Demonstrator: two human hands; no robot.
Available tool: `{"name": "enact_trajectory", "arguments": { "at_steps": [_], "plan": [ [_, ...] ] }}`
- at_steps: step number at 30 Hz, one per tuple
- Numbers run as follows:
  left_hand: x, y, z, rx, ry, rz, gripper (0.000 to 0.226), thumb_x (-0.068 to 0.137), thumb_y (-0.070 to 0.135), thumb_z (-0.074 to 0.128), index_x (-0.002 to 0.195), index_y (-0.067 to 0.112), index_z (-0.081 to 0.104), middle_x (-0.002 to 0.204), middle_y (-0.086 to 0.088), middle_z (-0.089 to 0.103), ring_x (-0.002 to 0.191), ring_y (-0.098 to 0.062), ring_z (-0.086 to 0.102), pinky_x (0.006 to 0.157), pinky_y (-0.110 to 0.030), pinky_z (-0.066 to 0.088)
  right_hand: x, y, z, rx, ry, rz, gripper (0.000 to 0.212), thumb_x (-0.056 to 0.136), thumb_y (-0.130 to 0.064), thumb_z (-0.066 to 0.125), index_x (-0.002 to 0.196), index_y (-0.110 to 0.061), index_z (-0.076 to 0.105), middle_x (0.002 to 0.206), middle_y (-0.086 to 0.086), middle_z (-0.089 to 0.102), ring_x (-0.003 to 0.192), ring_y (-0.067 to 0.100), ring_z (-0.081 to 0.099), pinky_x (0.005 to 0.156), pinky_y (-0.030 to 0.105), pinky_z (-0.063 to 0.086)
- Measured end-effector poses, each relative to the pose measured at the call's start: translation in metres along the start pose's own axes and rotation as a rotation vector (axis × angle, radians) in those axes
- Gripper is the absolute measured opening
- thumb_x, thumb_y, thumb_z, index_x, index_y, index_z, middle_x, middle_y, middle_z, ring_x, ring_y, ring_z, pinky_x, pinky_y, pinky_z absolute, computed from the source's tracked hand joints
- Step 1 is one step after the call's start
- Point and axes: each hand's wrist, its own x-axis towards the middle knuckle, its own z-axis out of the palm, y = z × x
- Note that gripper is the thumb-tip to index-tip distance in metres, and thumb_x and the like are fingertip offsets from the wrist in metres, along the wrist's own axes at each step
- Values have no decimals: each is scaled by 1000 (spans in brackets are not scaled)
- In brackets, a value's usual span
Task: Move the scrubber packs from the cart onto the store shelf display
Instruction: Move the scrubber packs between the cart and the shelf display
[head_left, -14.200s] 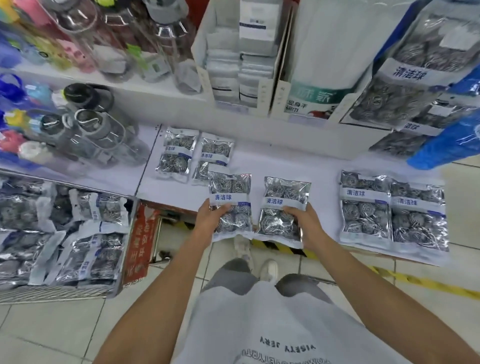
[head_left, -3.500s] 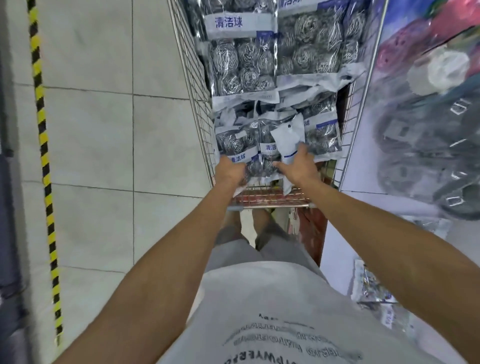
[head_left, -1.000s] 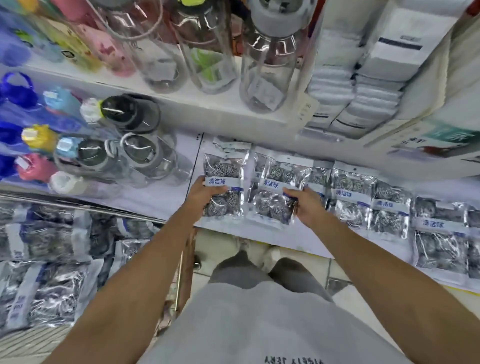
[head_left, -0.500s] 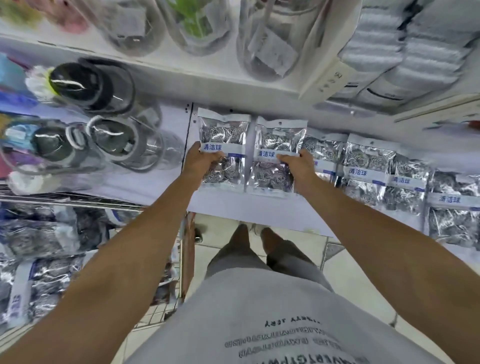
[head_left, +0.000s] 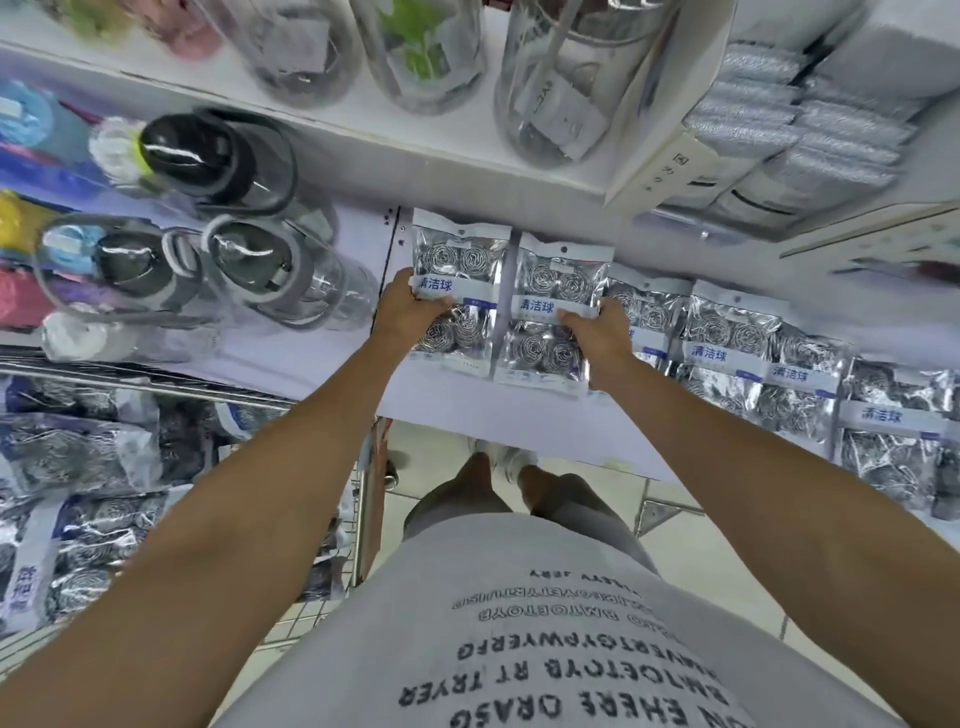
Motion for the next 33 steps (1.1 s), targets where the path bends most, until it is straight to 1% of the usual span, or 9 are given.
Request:
{"name": "enact_trajectory", "arguments": {
  "at_steps": [2,4,7,10,16,21,25,28,33],
  "plan": [
    [-12,2,-6,4,20,-2,71,87,17,81,147,6,45,132,-9,59,124,-29,58,107,-47,50,-12,-4,-8,-103,-19,-73,76,94,-30,75,153,-6,34,151,14,47,114,23,55,83,30,44],
    [-28,2,-13,23,44,15,81,88,22,81,154,6,37,144,-9,51,133,-27,50,114,-48,44,-25,-5,-15,-192,-44,-141,69,97,-31,71,152,-6,36,151,13,45,107,21,52,78,30,43],
    [-54,-5,-19,88,88,50,86,89,38,77,158,7,34,156,-17,40,143,-32,42,117,-48,40,-52,-8,-23,-306,-106,-267,58,99,-31,66,147,-7,44,147,17,51,114,27,60,92,38,51],
    [-92,-14,-21,215,157,95,68,100,33,64,155,3,37,153,-22,43,142,-34,43,117,-42,37,-79,-10,-24,-473,-189,-458,54,103,-34,60,148,-8,47,149,18,51,129,32,56,111,47,44],
    [-188,-54,-8,288,384,53,53,106,30,51,150,1,43,144,-23,49,133,-40,49,111,-46,41,-123,0,-25,-743,-341,-781,47,104,-37,52,147,-16,49,147,13,53,127,31,57,104,46,48],
    [-271,-99,14,260,550,-68,41,104,32,50,135,5,53,131,-19,56,114,-37,60,93,-46,52,-159,19,-19,-862,-453,-1029,48,104,-42,52,143,-15,50,140,13,57,126,34,56,98,45,50],
    [-320,-145,34,142,614,-186,50,106,32,46,151,9,43,147,-16,49,130,-35,53,106,-45,47,-184,39,2,-941,-575,-1098,57,105,-47,50,152,-15,44,153,10,48,140,29,46,110,41,42],
    [-344,-180,43,68,681,-285,49,105,34,47,147,10,47,143,-14,52,127,-33,54,104,-45,48,-201,51,22,-969,-656,-1126,58,104,-48,51,152,-16,45,154,9,48,142,27,44,115,41,39],
    [-369,-224,45,-72,777,-395,40,104,30,50,137,8,56,133,-17,59,119,-35,59,95,-42,49,-231,57,66,-1068,-745,-1193,44,103,-46,53,138,-20,57,132,8,62,125,27,56,94,36,45]
  ]
}}
